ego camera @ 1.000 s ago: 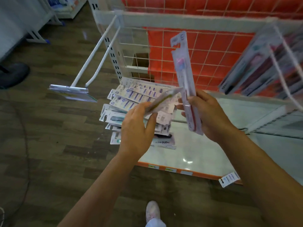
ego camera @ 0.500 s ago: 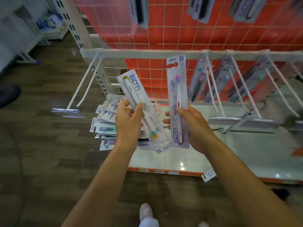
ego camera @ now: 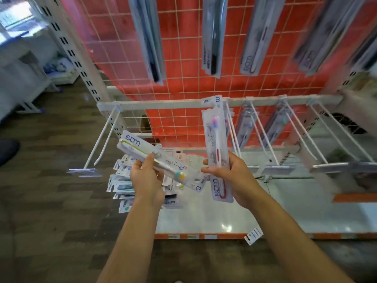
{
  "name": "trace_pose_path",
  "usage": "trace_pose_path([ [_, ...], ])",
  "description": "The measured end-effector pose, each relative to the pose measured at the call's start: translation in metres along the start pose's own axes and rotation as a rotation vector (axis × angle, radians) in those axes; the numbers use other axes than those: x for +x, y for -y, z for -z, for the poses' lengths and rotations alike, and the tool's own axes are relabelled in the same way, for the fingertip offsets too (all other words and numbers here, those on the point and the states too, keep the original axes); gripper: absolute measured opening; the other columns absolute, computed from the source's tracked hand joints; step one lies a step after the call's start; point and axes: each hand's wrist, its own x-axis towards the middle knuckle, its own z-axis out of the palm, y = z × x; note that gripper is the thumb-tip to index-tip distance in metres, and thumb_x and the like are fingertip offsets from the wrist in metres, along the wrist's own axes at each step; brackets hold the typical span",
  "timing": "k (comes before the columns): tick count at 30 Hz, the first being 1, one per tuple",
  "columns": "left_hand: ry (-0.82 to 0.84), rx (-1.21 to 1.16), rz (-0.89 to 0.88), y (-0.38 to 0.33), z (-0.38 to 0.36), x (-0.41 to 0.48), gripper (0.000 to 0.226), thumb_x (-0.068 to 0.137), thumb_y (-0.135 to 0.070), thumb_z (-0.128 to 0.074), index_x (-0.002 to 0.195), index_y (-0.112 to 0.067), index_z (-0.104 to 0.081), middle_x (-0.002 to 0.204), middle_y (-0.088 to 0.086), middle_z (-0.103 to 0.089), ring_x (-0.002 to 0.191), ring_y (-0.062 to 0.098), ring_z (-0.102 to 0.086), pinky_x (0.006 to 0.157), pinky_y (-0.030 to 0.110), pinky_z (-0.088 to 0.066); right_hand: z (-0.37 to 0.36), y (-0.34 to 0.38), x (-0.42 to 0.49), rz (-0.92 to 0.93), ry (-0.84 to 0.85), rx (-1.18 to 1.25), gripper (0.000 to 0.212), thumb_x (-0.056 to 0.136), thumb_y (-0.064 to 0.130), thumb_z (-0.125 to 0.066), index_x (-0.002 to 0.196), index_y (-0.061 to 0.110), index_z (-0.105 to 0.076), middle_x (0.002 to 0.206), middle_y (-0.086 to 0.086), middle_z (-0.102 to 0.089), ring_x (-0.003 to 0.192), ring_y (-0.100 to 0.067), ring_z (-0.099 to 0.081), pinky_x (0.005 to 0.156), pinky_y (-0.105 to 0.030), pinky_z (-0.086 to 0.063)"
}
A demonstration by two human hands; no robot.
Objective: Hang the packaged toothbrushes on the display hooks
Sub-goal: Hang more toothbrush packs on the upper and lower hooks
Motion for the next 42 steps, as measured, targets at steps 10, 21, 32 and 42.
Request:
trace_pose_path([
  [10, 0.03, -0.405, 0.231, 0.007, -0.011, 0.002, 0.016, 0.101, -0.013, -0.046, 0.11, -0.01, -0.06, 0.118, 0.011, -0.066, 0.085, 0.016, -0.067, 0.049, 0.018, -0.052, -0.006, 0.018, -0.003, 0.044, 0.015, 0.068, 0.034, 0.092, 0.006, -0.059, 0.112, 0.034, -0.057, 0.114, 0.005, -0.067, 0.106, -0.012, -0.063, 0.096, -0.039, -0.051],
  [21, 0.018, -0.012, 0.451, 0.043, -0.013, -0.005, 0.036, 0.096, -0.005, -0.048, 0.131, -0.003, -0.053, 0.122, 0.015, -0.062, 0.085, 0.02, -0.059, 0.073, 0.026, -0.051, -0.009, 0.031, 0.002, 0.167, -0.058, -0.079, 0.036, 0.089, 0.005, -0.061, 0.117, 0.027, -0.058, 0.101, 0.012, -0.066, 0.094, -0.003, -0.063, 0.079, -0.018, -0.052],
  [32, 0.308, 0.827, -0.15, 0.041, -0.037, -0.033, 0.02, 0.093, -0.01, -0.052, 0.097, -0.022, -0.067, 0.089, 0.002, -0.067, 0.087, 0.025, -0.063, 0.07, 0.035, -0.048, 0.025, 0.051, 0.009, 0.185, -0.11, 0.023, 0.032, 0.092, 0.005, -0.058, 0.107, 0.033, -0.058, 0.101, 0.009, -0.067, 0.095, -0.007, -0.065, 0.073, -0.019, -0.054],
  [42, 0.439, 0.735, -0.156, 0.024, -0.058, -0.047, 0.02, 0.099, -0.026, -0.052, 0.094, -0.012, -0.066, 0.08, 0.0, -0.067, 0.071, 0.01, -0.059, 0.067, 0.026, -0.048, 0.048, 0.06, 0.011, 0.145, -0.158, 0.25, 0.035, 0.091, 0.003, -0.06, 0.11, 0.032, -0.057, 0.107, 0.003, -0.069, 0.097, -0.019, -0.067, 0.083, -0.043, -0.057],
])
